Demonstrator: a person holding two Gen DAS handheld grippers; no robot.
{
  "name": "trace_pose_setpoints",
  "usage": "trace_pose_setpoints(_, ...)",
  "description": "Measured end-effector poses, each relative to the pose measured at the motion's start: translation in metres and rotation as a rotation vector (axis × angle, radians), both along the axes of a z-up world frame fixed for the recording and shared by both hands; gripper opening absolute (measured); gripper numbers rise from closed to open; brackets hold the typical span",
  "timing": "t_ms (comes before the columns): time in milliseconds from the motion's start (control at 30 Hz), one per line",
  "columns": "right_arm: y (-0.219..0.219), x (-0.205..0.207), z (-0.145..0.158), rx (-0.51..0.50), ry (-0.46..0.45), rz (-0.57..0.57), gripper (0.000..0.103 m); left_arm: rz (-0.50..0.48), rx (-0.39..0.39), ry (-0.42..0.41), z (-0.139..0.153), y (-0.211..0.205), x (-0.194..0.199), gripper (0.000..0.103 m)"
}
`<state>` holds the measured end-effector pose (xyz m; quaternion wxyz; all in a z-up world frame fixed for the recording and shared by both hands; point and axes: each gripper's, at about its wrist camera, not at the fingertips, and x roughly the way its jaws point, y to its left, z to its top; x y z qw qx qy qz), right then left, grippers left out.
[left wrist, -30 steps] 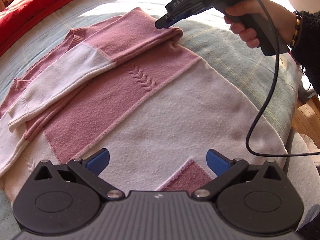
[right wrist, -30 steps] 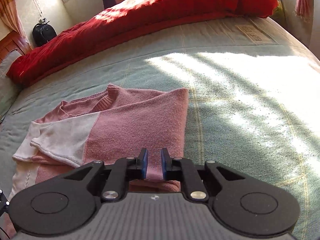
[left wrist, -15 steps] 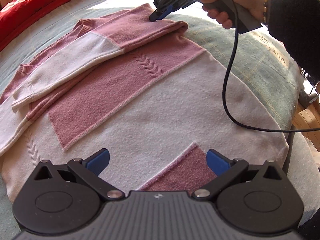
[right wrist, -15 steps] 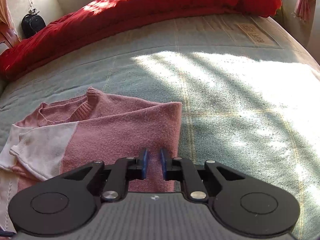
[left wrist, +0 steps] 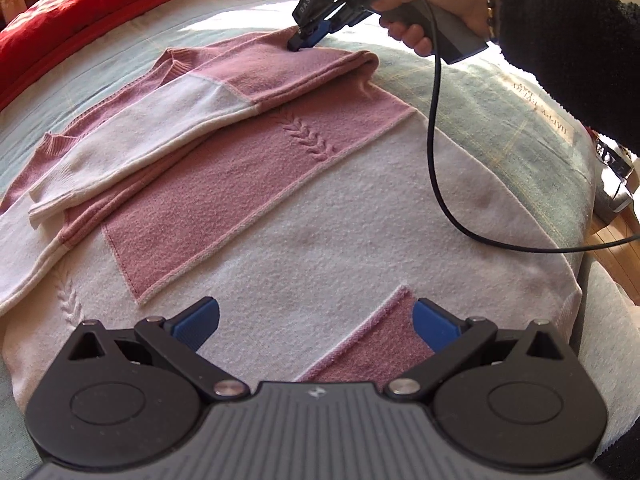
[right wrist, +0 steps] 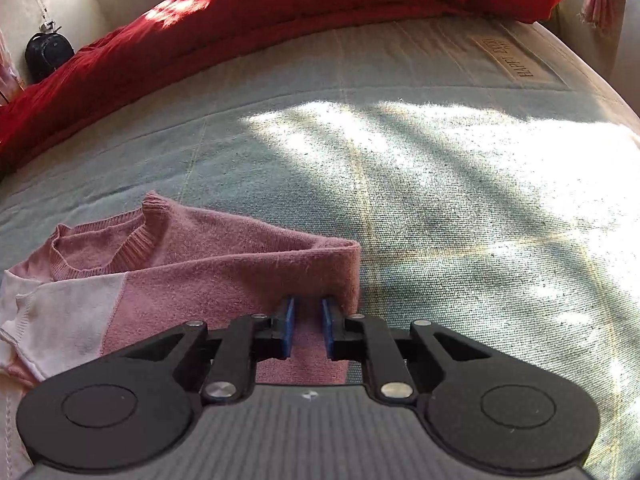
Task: Fold clothes
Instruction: 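Pinch the pink sleeve edge with the right gripper, tug it, then open, then raise the open right gripper above the folded sleeves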
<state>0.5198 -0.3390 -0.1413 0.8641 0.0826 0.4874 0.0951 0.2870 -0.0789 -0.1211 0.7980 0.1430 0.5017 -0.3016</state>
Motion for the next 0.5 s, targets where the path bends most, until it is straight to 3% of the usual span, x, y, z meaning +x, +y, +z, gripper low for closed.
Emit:
trace_pose_setpoints(200, 0.021, -0.018, 0.023, -0.024, -0.033, 0.081, 0.020, -0.004, -0.012, -0.030, 0.007, 0.003, -0.006, 0.102)
trace_pose_setpoints(333, 0.044, -0.019, 0.016, -0.088, -0.006, 0.153, 0.020, 0.001, -0.029, -0.053, 0.017, 0.005, -0.010, 0.102)
trace_pose_setpoints(500, 0.047, -0.013, 0.008, -0.085, 0.043, 0.105, 0.021, 0.020, -0.053, -0.087, 0.035, 0.011, -0.016, 0.102)
